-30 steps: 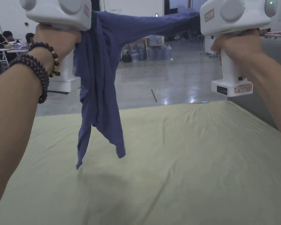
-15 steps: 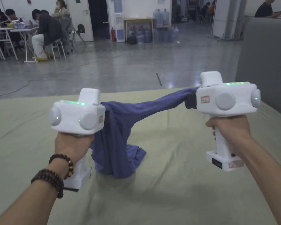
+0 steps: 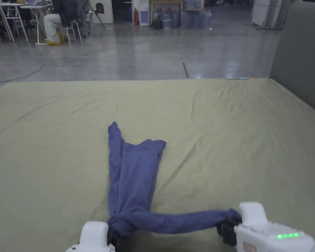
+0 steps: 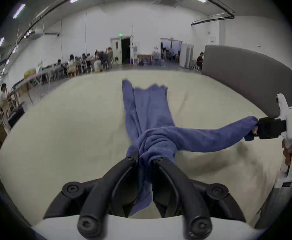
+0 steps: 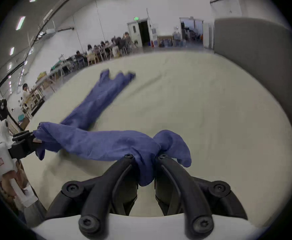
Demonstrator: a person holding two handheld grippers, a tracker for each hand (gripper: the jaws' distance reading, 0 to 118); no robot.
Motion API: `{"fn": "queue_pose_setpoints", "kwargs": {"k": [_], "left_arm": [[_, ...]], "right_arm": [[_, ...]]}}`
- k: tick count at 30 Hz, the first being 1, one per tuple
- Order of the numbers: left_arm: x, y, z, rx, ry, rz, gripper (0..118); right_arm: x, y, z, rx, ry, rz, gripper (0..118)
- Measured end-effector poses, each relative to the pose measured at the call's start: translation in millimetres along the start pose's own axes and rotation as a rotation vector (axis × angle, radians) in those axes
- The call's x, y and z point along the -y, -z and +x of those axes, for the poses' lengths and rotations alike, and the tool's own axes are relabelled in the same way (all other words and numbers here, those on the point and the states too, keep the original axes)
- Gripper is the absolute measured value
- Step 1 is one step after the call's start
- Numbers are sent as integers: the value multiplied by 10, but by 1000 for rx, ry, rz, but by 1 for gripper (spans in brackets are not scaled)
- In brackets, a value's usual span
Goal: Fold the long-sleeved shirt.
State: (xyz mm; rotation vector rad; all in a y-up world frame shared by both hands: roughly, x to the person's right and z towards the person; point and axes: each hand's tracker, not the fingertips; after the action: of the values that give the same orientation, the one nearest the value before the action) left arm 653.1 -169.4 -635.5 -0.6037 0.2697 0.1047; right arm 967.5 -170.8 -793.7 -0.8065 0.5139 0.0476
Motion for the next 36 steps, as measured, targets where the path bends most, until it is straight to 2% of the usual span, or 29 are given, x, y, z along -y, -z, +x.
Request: {"fn": "queue_pose_setpoints", "kwargs": {"k": [3,4,5,6,7,8,10,13,14,15,16,17,19,22,23,24,25,26,27,30,31,32,33,34,36], "left_arm": [[181,-88,-17,-6,1,-9,13],[183,-116,-47,13,-31,-21,28],[167,-144,-73,28,-64,-34,87],[142,-185,-114,40,-106,-52,118],[113,-185,-164,50,-117,-79,118],[97,-257,-197,65,-123,-51,118],[18,-496,-257,63,-106,21,118],[-104,-652,-378,40,-116,72,118],[-145,-685,-410,43,-122,77,105],[-205,-688,-428,45,-130,83,60],[-255,-643,-453,18,-128,64,0],[-254,-625,-455,12,-123,74,0],[-274,-507,-479,20,-114,62,0],[-258,-288,-473,28,-112,19,0],[-227,-184,-491,16,-106,-5,28],[-187,-60,-493,-18,-96,-43,85],[-146,79,-491,-20,-86,-120,118],[-98,166,-492,-7,-88,-154,118],[-65,227,-504,-12,-96,-126,117],[37,485,-454,-54,-92,-209,116],[88,533,-426,-58,-77,-227,111],[121,581,-395,-49,-70,-235,89],[156,621,-352,-40,-67,-238,55],[177,606,-298,14,-71,-210,8],[186,540,-169,68,-29,-181,5]], "right_arm": [[245,176,-23,13,-17,-58,20],[276,193,-35,19,-21,-43,29],[298,213,-29,25,-16,-38,73],[270,199,-14,28,7,-36,110],[243,176,-9,32,18,-42,118],[216,126,-13,36,19,-44,118],[172,-115,2,29,33,73,118],[33,-345,-21,25,37,86,118],[0,-382,-31,18,30,105,101],[-44,-402,-56,36,12,114,63],[-80,-383,-83,71,-9,109,10],[-111,-411,-124,94,-27,116,3],[-141,-416,-113,38,-37,107,2],[-149,-421,-182,25,-31,112,3],[-149,-418,-186,20,-32,108,3],[-146,-412,-187,17,-31,105,3],[-147,-415,-217,12,-30,101,3],[-141,-401,-215,9,-29,95,3],[-132,-377,-213,10,-30,87,3],[-120,-322,-219,15,-36,65,3],[-119,-295,-215,16,-38,56,3],[-122,-272,-212,18,-38,50,3],[-135,-255,-217,20,-38,43,3],[-152,-223,-217,21,-40,35,3],[-218,-137,-226,22,-49,20,3]]}}
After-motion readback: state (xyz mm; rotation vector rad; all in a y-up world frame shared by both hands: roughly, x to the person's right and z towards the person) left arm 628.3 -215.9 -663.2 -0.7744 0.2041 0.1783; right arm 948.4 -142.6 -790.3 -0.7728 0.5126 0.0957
